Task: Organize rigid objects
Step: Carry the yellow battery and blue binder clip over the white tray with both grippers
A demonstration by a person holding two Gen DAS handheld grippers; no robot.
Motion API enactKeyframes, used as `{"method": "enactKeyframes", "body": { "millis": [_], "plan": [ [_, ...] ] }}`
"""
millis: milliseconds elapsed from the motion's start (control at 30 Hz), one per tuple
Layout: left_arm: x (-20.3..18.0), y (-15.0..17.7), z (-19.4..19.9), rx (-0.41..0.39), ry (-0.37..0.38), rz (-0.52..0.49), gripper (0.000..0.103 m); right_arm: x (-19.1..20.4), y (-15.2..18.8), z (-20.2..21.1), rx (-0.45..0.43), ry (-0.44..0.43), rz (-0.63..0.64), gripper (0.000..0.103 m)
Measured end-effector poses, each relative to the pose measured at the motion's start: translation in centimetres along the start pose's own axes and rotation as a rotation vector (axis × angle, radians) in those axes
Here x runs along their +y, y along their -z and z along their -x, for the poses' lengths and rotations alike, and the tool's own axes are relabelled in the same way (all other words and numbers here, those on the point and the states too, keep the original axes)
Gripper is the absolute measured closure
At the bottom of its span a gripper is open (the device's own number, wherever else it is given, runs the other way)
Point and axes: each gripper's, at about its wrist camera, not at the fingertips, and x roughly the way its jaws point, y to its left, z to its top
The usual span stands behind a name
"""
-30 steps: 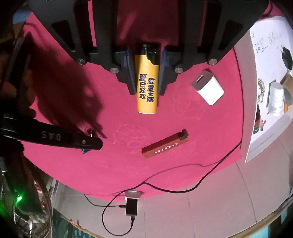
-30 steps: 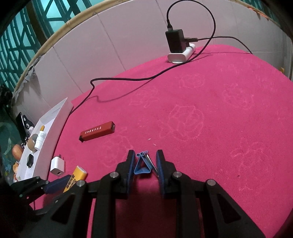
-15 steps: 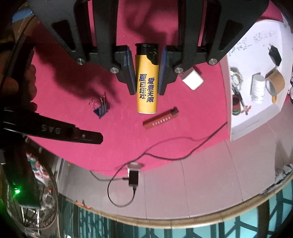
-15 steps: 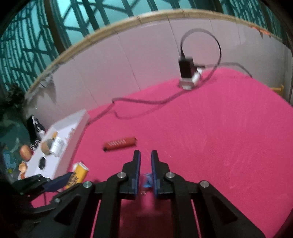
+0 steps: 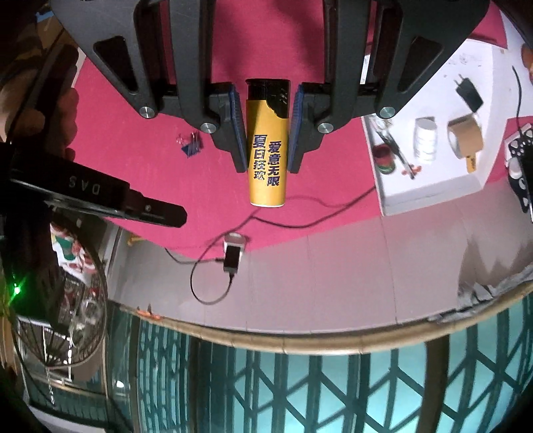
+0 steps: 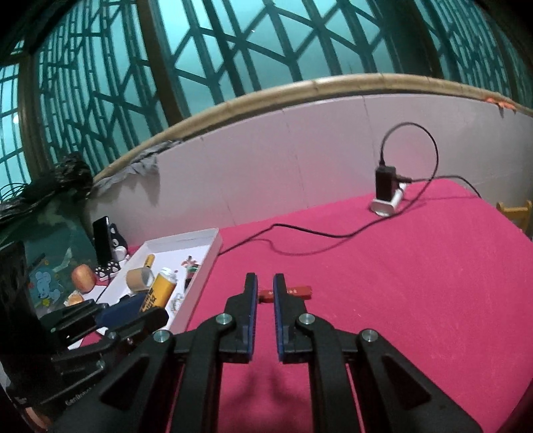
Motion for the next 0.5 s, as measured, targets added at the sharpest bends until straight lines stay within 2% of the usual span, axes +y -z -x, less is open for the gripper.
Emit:
{"method": "enactKeyframes", "body": {
  "millis": [267, 367, 433, 500],
  "plan": [
    [1.7, -0.4, 2.1, -0.055, -0.008, 0.039, 0.08, 0.1, -0.2, 0.8, -0.026, 0.032, 0.014, 0.096],
    [2.2, -0.5, 2.3, -0.063, -0.007, 0.047, 0.08, -1.2, 0.2, 0.6, 0.0, 0.057, -0.019, 0.096],
    [2.5, -0.5, 2.2, -0.064, -0.006, 0.058, 0.08, -2.4, 0.8, -0.4, 0.052, 0.084, -0.033, 0.095],
    [2.7, -0.4, 2.2, -0.061, -0.001, 0.065, 0.08, -3.8, 2.3, -2.3, 0.123, 0.167, -0.039, 0.09]
  ]
}}
